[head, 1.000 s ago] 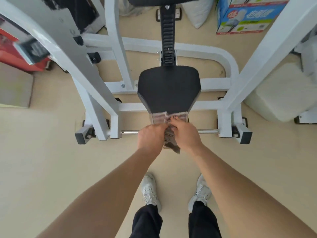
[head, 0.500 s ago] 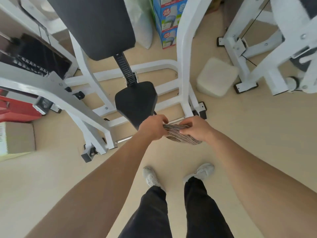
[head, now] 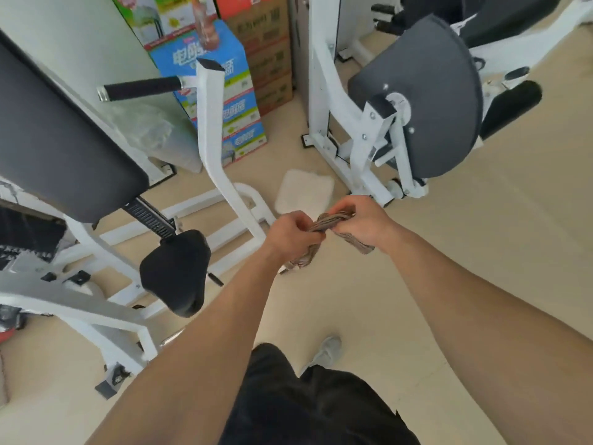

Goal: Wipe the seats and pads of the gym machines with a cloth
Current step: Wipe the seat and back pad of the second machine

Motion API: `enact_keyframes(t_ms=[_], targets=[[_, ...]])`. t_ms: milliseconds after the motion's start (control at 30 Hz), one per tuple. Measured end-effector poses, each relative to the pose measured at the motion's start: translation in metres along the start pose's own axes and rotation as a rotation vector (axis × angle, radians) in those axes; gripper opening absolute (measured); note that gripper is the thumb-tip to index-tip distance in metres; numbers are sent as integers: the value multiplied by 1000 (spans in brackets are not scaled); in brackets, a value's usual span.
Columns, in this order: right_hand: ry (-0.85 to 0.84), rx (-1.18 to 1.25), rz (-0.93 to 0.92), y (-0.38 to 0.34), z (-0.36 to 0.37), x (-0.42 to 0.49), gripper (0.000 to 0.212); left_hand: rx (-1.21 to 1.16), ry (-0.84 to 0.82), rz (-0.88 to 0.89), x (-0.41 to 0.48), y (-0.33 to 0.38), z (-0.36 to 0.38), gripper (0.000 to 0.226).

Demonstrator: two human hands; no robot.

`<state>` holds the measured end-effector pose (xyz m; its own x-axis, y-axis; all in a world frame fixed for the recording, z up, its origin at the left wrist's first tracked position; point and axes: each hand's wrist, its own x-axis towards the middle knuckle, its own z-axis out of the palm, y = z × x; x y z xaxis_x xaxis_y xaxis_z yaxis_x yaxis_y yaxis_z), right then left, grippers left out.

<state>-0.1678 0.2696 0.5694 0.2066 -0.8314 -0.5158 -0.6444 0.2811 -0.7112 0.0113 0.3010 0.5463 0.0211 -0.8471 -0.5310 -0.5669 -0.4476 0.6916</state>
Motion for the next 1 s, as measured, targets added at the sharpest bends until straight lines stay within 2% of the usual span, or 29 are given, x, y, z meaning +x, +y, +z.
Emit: enact_keyframes(t_ms=[167, 300, 467, 533, 767, 867, 933, 1000], targets=[[33, 23, -42, 13, -83, 21, 33, 39, 42, 95, 37, 79, 29, 32], [56, 46, -41, 18, -146, 48, 48, 46, 173, 178, 73, 146, 41, 37], [40, 51, -108, 3, -247, 85, 4, -75, 285, 314, 126, 244, 47, 33], [78, 40, -117, -7, -292, 98, 10, -58, 323, 391, 148, 290, 47, 34], [232, 71, -122, 4, -442, 129, 19, -42, 158, 538, 210, 435, 74, 47], [306, 49, -119, 31, -501, 146, 19, -53, 85, 522, 232, 481, 101, 50], [310, 33, -126, 49, -539, 156, 20, -99, 52, 495, 244, 512, 123, 45], [287, 24, -142, 65, -577, 163, 21, -193, 65, 467, 256, 546, 149, 27]])
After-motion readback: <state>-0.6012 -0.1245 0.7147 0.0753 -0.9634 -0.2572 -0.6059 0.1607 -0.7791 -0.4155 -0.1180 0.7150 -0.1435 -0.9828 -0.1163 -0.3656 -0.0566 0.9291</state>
